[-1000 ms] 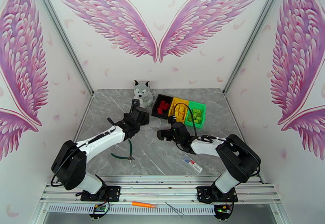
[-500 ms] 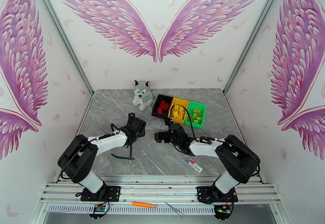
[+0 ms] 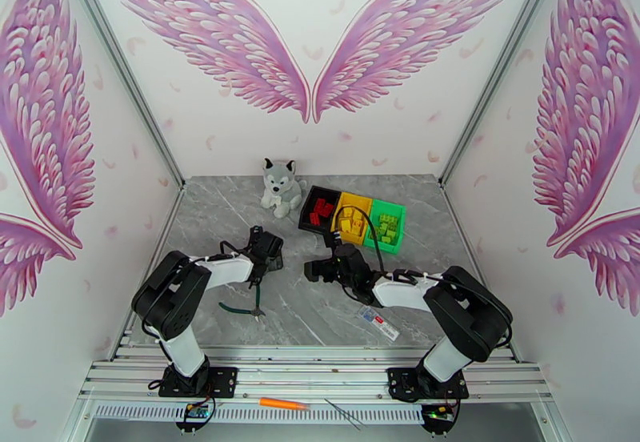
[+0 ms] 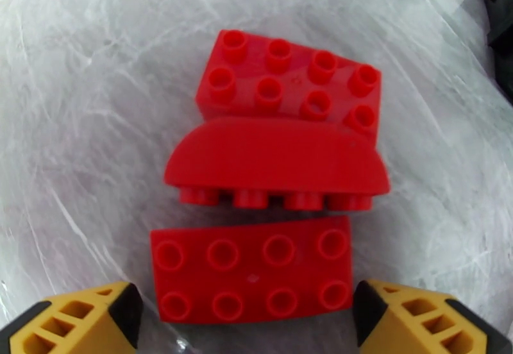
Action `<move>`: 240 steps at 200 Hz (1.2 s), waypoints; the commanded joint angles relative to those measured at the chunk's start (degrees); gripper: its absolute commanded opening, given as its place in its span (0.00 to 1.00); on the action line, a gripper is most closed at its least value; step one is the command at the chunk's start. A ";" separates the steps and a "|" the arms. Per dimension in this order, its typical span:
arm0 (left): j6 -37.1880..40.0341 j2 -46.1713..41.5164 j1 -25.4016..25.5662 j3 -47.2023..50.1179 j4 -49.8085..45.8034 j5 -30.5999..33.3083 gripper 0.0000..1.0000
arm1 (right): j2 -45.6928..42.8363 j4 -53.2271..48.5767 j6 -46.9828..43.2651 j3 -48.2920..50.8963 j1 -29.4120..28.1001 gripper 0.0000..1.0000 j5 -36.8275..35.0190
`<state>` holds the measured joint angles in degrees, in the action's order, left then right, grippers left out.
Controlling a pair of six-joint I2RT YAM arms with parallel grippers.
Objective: Sort the legos into containers by color
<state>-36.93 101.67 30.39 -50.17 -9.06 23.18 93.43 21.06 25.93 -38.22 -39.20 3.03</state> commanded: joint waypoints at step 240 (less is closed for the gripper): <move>11.75 2.37 3.28 -24.87 -2.27 -16.23 0.51 | 1.85 2.47 4.44 1.43 5.77 0.99 -0.84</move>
<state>-28.38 99.68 33.58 -67.29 -12.47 8.73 94.98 21.47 27.77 -38.11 -34.11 2.17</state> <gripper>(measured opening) 0.657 0.990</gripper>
